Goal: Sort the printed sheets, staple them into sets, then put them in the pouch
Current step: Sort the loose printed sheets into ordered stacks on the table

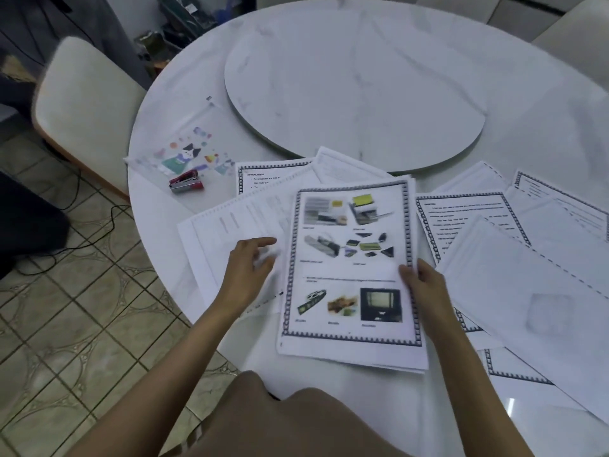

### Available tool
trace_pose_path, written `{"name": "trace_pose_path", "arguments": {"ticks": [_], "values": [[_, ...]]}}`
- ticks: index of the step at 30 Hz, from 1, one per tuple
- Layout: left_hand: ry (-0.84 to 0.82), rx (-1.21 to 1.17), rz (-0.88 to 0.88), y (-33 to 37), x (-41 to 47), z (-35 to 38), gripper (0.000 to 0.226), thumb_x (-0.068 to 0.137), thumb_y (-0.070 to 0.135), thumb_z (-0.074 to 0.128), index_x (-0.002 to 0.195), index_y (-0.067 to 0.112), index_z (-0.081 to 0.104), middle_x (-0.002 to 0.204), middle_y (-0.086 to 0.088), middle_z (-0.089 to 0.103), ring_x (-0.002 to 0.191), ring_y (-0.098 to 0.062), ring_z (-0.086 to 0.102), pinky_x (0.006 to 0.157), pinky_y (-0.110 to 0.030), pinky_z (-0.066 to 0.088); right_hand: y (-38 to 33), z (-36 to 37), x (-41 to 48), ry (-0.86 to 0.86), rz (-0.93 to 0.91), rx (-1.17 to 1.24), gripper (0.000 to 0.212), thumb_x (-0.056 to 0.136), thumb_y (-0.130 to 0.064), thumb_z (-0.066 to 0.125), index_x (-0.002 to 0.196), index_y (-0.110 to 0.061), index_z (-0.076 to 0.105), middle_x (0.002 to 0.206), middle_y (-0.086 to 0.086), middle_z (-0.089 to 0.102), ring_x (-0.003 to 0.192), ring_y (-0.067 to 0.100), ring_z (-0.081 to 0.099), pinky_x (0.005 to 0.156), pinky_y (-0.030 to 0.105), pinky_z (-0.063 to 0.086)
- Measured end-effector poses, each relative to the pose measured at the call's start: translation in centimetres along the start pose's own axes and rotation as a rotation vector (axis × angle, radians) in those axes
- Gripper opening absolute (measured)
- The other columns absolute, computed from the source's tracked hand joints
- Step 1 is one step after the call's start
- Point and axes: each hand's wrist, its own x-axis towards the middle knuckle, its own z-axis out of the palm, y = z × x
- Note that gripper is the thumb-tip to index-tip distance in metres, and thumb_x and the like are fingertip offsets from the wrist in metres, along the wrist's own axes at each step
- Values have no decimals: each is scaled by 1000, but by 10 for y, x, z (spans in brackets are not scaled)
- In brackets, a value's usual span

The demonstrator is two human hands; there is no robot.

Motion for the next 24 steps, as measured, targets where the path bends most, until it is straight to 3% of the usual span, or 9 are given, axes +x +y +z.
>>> {"name": "trace_pose_path", "arguments": {"ticks": [2,5,8,10,14,18,20,24], "values": [[25,4,-4,-4,0,-6,30,91,13,54,121,18,57,123,-6,50,101,-11,48,81,-13,34,1,-17,5,70,24,71,15,94,-12,50,102,-9,62,89,9,68,73,19,66,66,28,57],[36,66,7,-13,0,-11,31,90,10,54,120,18,58,123,-6,52,106,-15,48,85,-17,34,5,-43,12,185,59,137,13,94,-13,51,102,-11,61,93,10,67,72,15,66,72,31,57],[42,218,117,-19,-4,-9,32,89,13,57,120,18,57,125,-4,52,115,-21,45,91,-17,30,9,-63,13,288,81,214,15,94,-11,50,106,-9,58,88,0,64,61,1,64,59,14,55],[35,321,223,-20,-8,-5,35,89,17,59,123,18,56,128,-5,50,118,-23,43,98,-23,33,11,-73,11,335,101,263,16,94,-11,49,108,-9,57,90,0,63,60,-3,63,55,11,53],[-72,455,337,-16,-15,7,55,82,28,67,133,18,47,144,-7,38,133,-25,34,100,-33,33,18,-79,6,368,131,316,24,95,-11,48,117,-7,56,90,-2,62,74,7,62,59,13,55],[-207,526,290,-15,-17,14,72,77,40,69,139,20,39,152,-6,24,140,-20,20,107,-30,25,18,-73,2,364,147,331,17,95,-11,48,110,-11,57,84,-4,65,59,-1,65,54,14,54],[-218,559,297,-16,-16,15,71,76,43,69,137,20,41,151,-6,25,140,-19,22,105,-28,26,19,-71,1,358,148,333,16,95,-11,49,108,-12,58,74,-8,70,58,-1,66,55,15,55],[-202,595,335,-17,-18,16,61,75,39,71,128,16,51,144,-7,38,134,-23,34,98,-32,37,19,-69,0,356,154,331,16,94,-13,50,107,-11,59,80,-4,66,68,10,64,56,17,56]]}}
